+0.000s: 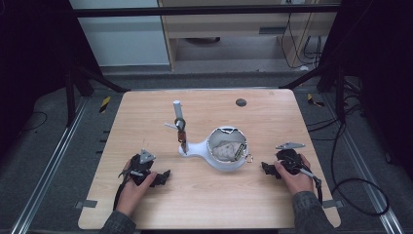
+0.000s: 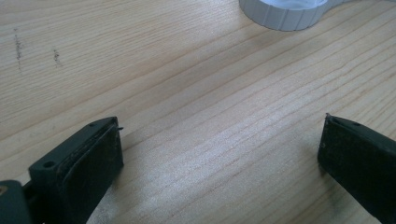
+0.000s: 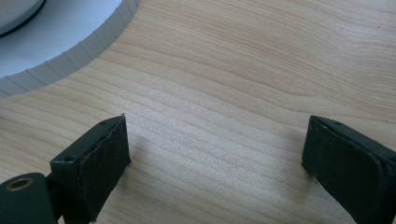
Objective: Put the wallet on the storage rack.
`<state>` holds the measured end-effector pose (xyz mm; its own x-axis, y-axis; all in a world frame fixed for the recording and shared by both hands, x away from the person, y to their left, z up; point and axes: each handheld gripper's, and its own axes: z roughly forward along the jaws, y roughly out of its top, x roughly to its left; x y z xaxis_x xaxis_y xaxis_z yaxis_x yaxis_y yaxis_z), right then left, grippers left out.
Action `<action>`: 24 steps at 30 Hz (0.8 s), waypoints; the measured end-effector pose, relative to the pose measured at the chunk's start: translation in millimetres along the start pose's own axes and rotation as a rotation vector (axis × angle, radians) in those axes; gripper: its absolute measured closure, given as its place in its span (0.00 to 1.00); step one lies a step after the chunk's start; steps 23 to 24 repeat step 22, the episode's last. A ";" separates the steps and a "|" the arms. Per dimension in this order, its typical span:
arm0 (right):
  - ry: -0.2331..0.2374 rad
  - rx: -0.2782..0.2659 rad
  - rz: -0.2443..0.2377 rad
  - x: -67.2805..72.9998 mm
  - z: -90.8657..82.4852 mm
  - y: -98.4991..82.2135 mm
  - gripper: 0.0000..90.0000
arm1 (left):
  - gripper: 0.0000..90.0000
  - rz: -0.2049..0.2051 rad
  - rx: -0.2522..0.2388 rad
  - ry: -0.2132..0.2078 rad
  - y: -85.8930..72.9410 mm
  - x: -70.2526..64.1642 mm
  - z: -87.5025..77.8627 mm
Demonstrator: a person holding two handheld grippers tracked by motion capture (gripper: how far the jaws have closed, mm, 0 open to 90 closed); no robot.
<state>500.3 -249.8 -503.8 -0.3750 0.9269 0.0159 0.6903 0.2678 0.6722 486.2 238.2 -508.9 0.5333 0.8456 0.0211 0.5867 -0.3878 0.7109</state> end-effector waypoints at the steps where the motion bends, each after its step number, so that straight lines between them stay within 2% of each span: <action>1: -0.003 -0.003 -0.002 0.6 -0.1 -0.9 0.08 | 0.00 0.000 0.000 0.000 0.0 0.0 0.0; 7: -0.017 -0.030 -0.010 3.0 1.1 -4.7 0.06 | 0.00 0.000 0.000 0.000 0.0 0.0 0.0; 9: -0.019 -0.082 -0.013 2.7 1.6 -10.7 0.06 | 0.00 0.000 0.000 0.000 0.0 0.0 0.0; 24: -0.020 -0.083 0.003 4.9 0.3 -11.9 0.05 | 0.00 0.001 -0.004 -0.003 1.0 -0.5 1.2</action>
